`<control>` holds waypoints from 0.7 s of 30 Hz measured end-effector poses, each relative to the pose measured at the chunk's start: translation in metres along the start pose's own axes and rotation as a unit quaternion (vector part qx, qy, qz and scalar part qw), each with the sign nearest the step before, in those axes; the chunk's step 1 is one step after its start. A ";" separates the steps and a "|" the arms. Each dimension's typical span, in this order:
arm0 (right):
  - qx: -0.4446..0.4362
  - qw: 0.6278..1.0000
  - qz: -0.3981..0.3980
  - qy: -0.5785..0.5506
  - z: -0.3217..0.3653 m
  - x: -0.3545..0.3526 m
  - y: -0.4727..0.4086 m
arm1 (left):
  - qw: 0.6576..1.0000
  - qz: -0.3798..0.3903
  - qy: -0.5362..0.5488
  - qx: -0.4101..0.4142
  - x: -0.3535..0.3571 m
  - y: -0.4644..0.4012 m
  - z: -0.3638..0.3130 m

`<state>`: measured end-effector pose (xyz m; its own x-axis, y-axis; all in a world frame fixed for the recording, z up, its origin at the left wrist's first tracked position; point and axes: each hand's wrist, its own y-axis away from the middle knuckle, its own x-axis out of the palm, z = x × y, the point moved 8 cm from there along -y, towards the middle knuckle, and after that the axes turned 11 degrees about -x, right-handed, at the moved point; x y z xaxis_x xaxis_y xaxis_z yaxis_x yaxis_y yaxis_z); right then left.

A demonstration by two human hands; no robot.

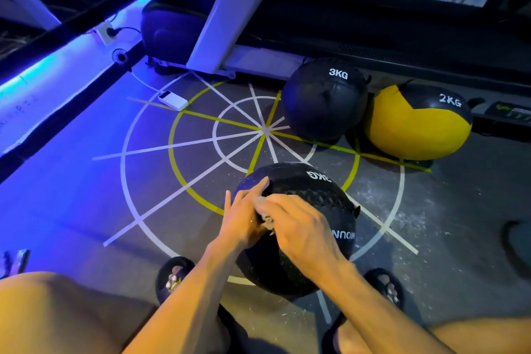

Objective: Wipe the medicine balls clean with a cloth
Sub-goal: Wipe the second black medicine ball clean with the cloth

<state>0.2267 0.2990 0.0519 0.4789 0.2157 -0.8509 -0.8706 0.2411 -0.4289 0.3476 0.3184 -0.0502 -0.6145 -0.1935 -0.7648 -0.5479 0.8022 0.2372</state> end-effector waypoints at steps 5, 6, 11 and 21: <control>-0.160 0.983 0.089 -0.016 0.032 0.013 0.012 | 0.999 0.011 -0.028 -0.020 0.001 -0.006 -0.008; -0.157 0.982 0.107 -0.002 0.025 0.009 0.019 | 1.000 -0.002 -0.028 -0.011 0.001 -0.004 -0.008; 0.041 0.998 0.036 0.013 -0.040 -0.028 0.027 | 0.998 -0.035 -0.032 0.039 0.003 0.004 -0.015; 0.042 0.991 0.115 -0.057 -0.044 0.003 0.063 | 0.999 -0.013 -0.020 0.025 0.008 -0.004 -0.012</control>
<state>0.1682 0.2732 0.0087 0.2823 0.3789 -0.8813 -0.9481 0.2504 -0.1960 0.3381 0.3066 -0.0500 -0.5776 -0.1927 -0.7933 -0.5338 0.8243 0.1884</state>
